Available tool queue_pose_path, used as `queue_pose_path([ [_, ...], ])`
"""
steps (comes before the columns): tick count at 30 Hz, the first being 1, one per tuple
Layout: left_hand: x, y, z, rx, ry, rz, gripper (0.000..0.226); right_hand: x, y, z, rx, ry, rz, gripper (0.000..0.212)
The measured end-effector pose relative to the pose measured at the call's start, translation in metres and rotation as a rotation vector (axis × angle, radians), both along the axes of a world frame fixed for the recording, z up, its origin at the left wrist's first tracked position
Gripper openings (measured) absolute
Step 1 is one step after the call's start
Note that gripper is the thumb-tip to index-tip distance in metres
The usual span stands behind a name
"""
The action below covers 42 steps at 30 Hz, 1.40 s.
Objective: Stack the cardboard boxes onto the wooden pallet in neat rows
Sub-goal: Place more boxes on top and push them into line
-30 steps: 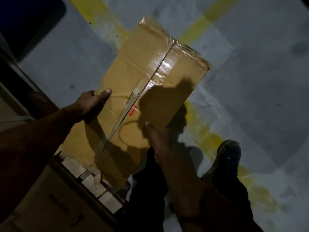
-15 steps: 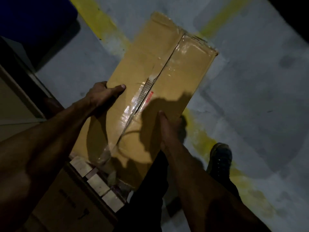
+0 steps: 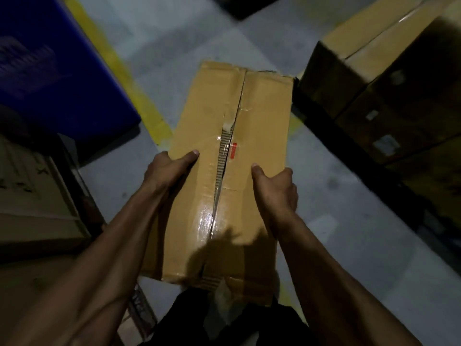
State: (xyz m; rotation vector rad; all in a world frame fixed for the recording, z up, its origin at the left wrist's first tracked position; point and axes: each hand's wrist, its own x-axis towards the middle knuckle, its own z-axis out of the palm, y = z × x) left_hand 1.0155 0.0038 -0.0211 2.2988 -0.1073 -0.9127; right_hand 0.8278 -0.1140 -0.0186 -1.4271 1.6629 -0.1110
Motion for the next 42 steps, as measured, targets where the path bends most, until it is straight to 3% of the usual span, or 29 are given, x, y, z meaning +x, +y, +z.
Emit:
queue_pose_path([
  [4,-0.036,-0.021,0.086,-0.002,-0.139,0.03,0.104,-0.028,-0.028,0.093,-0.094,-0.019,0.051,0.069],
  [8,-0.067,-0.042,0.165,0.009,-0.269,0.029,0.092,-0.056,-0.049,0.167,-0.19,-0.053,0.051,0.065],
  [15,-0.104,-0.072,0.244,-0.016,-0.387,0.057,0.092,-0.085,-0.072,0.245,-0.313,-0.098,0.001,0.059],
  [23,-0.085,-0.115,0.273,-0.036,-0.388,0.049,0.099,-0.063,-0.111,0.272,-0.379,-0.079,0.008,0.064],
  [32,0.037,-0.239,0.269,-0.071,-0.407,-0.215,0.081,0.038,-0.195,0.26,-0.385,-0.047,-0.216,0.064],
  [42,0.117,-0.376,0.274,-0.097,-0.404,-0.47,0.084,0.1,-0.285,0.266,-0.362,-0.007,-0.439,0.067],
])
